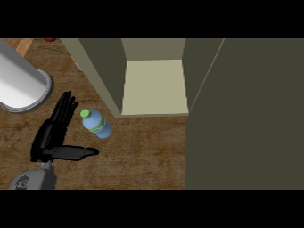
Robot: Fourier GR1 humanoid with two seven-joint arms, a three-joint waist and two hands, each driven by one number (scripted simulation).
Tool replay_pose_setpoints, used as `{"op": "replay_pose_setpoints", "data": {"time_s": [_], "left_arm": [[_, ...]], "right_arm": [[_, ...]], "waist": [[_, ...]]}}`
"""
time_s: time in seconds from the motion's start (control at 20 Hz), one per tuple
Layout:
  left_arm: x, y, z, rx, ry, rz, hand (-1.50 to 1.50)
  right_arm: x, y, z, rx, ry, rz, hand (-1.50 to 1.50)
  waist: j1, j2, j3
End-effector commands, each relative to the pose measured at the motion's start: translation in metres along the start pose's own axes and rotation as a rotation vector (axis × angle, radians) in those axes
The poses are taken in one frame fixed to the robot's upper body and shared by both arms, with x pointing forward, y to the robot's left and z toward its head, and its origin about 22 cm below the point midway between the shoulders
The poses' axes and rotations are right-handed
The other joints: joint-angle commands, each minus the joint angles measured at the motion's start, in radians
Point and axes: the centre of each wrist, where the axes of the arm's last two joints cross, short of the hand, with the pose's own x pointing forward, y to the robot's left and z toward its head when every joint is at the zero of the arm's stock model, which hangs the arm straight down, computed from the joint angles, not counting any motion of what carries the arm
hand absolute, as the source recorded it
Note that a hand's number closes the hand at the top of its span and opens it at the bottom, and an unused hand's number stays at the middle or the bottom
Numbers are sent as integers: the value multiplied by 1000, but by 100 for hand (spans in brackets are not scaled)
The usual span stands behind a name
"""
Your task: Pick up the bottled water, place it into the cabinet and close the cabinet
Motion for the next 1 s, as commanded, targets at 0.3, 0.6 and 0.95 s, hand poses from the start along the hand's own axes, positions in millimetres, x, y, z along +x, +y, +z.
{"op": "replay_pose_setpoints", "data": {"time_s": [0.3, 0.6, 0.95], "left_arm": [[-70, 4, -5, 50, 24, 2, -150], [-89, 13, -1, -42, 39, 134, -150], [-113, -15, 3, -85, 45, 216, -150]], "right_arm": [[30, 2, 9, 26, -46, 19, -150], [34, 11, 8, 4, -50, -16, -150], [20, 2, 15, 7, -46, 5, -150]], "waist": [[-3, 4, -1], [-6, 8, -2], [-13, 8, -2]]}}
